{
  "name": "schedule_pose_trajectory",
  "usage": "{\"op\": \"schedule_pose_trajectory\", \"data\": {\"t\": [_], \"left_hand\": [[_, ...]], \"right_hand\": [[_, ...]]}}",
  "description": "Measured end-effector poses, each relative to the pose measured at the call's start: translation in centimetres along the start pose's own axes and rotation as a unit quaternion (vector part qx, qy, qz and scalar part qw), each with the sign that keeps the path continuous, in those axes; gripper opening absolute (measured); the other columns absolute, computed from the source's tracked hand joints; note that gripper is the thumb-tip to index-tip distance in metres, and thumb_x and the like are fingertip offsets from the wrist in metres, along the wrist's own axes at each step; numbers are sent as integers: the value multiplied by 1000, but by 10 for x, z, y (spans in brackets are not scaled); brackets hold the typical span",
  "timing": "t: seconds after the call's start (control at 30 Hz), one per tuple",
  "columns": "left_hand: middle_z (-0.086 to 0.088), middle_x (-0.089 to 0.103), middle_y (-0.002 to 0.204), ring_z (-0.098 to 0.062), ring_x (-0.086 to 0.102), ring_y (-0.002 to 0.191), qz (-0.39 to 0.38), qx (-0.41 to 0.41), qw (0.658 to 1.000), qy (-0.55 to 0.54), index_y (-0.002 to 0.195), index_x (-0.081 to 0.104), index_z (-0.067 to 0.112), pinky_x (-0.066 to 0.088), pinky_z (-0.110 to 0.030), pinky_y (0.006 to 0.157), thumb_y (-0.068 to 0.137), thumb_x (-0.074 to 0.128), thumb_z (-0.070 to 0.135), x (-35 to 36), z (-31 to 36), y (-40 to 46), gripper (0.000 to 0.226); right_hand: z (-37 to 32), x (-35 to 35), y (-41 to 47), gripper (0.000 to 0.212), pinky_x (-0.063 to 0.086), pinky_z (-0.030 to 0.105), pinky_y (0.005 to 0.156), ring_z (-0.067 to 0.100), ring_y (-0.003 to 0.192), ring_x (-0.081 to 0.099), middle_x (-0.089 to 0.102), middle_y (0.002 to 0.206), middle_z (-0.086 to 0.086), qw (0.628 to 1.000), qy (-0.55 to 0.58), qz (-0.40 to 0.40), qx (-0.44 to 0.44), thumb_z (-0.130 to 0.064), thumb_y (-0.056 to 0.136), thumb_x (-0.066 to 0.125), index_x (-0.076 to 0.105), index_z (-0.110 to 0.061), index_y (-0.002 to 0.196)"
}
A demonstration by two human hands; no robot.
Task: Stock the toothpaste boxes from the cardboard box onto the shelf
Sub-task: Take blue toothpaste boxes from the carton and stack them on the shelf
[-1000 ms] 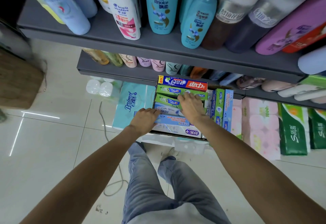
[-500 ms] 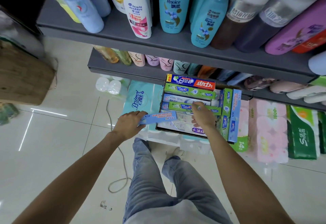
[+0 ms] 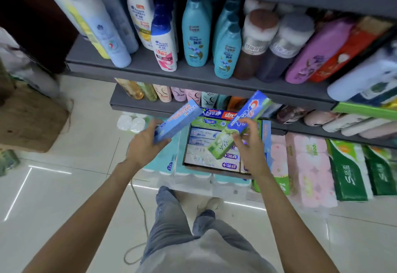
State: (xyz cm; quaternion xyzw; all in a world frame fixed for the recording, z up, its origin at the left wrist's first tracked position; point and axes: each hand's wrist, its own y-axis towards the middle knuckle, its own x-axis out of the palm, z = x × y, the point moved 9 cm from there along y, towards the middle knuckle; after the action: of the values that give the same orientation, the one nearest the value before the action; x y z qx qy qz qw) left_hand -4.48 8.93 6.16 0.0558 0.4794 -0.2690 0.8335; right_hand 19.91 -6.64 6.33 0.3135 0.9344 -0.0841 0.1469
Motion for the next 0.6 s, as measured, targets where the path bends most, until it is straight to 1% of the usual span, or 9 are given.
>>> {"op": "schedule_pose_trajectory", "data": {"t": [0.03, 0.1, 0.2, 0.3, 0.37, 0.4, 0.47, 0.53, 0.6], "left_hand": [[-14, 65, 103, -40, 61, 90, 8, 1, 1000, -17, 120, 47, 11, 41, -36, 67, 84, 68, 29, -8, 7, -1, 45], [-11, 65, 98, -37, 60, 86, 20, 7, 998, -61, 117, 47, 13, 41, -35, 66, 82, 70, 31, -24, 20, -5, 46], [0, 62, 91, -29, 57, 76, 65, 21, 991, -114, 115, 48, 22, 43, -34, 65, 72, 64, 45, -65, 35, -11, 50], [0, 64, 92, -30, 59, 76, 167, 99, 981, -10, 109, 49, 26, 42, -34, 61, 68, 61, 39, -130, 54, -8, 45], [-5, 64, 90, -32, 61, 77, 240, 183, 947, 108, 103, 46, 26, 42, -32, 58, 62, 62, 30, -178, 75, -4, 45], [-6, 63, 89, -31, 59, 78, 272, 213, 925, 157, 102, 46, 26, 42, -33, 60, 59, 62, 28, -203, 83, -1, 46], [-5, 63, 93, -26, 51, 82, 322, 264, 883, 216, 103, 49, 23, 39, -35, 66, 61, 60, 28, -247, 94, 6, 44], [-4, 64, 97, -22, 47, 83, 365, 310, 842, 247, 103, 52, 20, 36, -32, 68, 64, 60, 23, -280, 102, 15, 40], [-3, 65, 96, -21, 47, 84, 406, 330, 810, 264, 101, 52, 18, 35, -31, 69, 64, 65, 16, -307, 107, 22, 39]], "right_hand": [[-22, -2, 1, 50, 49, 20, 72, 4, 86, 60, 58, 114, 9, 999, 15, -28, -28, -5, 88, 57, 40, -44, 114], [-58, -4, 5, 56, 47, 23, 71, 15, 82, 60, 59, 108, 12, 995, 39, -73, -61, -9, 87, 56, 31, -45, 122], [-112, -9, 15, 56, 45, 27, 73, 18, 77, 56, 62, 95, 6, 989, 55, -93, -102, -11, 86, 56, 28, -41, 123], [-182, -14, 31, 44, 46, 33, 75, 20, 77, 57, 64, 92, -10, 980, -6, -83, -182, -22, 84, 54, 41, -45, 118], [-232, -19, 50, 36, 45, 31, 75, 10, 76, 56, 62, 89, -24, 969, -53, -61, -233, -26, 84, 52, 52, -43, 116], [-260, -21, 60, 37, 45, 32, 78, 8, 80, 57, 61, 94, -27, 962, -72, -46, -260, -28, 84, 52, 54, -41, 118], [-312, -22, 77, 39, 45, 35, 87, 16, 95, 59, 64, 109, -16, 944, -116, -19, -309, -29, 84, 52, 56, -38, 122], [-357, -18, 95, 40, 40, 31, 87, 22, 100, 57, 64, 114, -1, 911, -207, 10, -356, -27, 86, 53, 58, -30, 125], [-396, -9, 115, 35, 38, 30, 87, 23, 103, 55, 62, 116, 3, 871, -280, 39, -402, -21, 89, 57, 59, -23, 125]]}}
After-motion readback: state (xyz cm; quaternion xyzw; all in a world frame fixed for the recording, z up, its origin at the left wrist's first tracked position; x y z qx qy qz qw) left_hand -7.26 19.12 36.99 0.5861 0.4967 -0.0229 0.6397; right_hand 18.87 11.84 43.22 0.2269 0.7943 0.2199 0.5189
